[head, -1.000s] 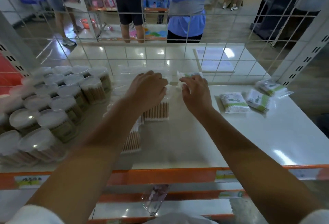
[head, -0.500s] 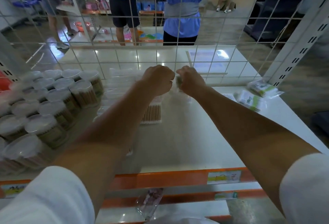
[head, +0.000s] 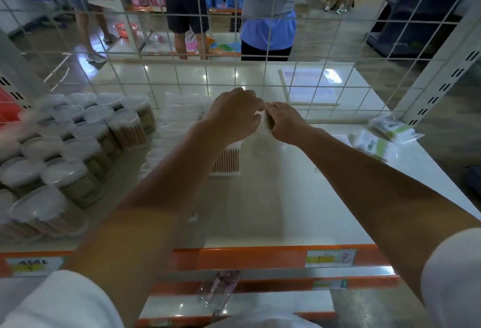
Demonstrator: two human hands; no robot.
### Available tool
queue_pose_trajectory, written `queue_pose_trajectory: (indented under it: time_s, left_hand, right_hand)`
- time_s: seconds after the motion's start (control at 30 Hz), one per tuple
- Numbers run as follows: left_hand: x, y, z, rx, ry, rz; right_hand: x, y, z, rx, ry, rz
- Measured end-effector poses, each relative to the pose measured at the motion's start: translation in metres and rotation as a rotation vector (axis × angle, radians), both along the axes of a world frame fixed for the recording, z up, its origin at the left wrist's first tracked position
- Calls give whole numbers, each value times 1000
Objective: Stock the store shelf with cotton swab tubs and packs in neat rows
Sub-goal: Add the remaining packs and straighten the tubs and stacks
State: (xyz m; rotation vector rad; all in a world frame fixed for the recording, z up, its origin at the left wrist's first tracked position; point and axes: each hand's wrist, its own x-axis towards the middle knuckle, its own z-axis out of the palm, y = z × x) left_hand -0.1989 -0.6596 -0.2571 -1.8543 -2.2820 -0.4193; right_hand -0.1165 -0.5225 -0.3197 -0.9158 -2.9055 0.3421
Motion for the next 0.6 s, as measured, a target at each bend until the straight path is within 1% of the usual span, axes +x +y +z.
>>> queue_pose_trajectory:
  time_s: [0.17,0.27,0.37,0.47,0.6]
  left_hand:
    - [3,-9,12,54,4,-24]
    - [-1,-17,16,59,-10,-17]
    - [-6,-25,16,37,-44,0]
    - [-11,-32,11,19,-74,13]
    - [-13,-38,4,4,-141,20]
  right_hand:
    - [11,-13,-4,104,30,68]
    - [18,-20,-2,110,26,81]
    - [28,-25,-4,56,19,72]
    - [35,-31,-4,-55,42,41]
    - [42,-40,3,-194,128,-16]
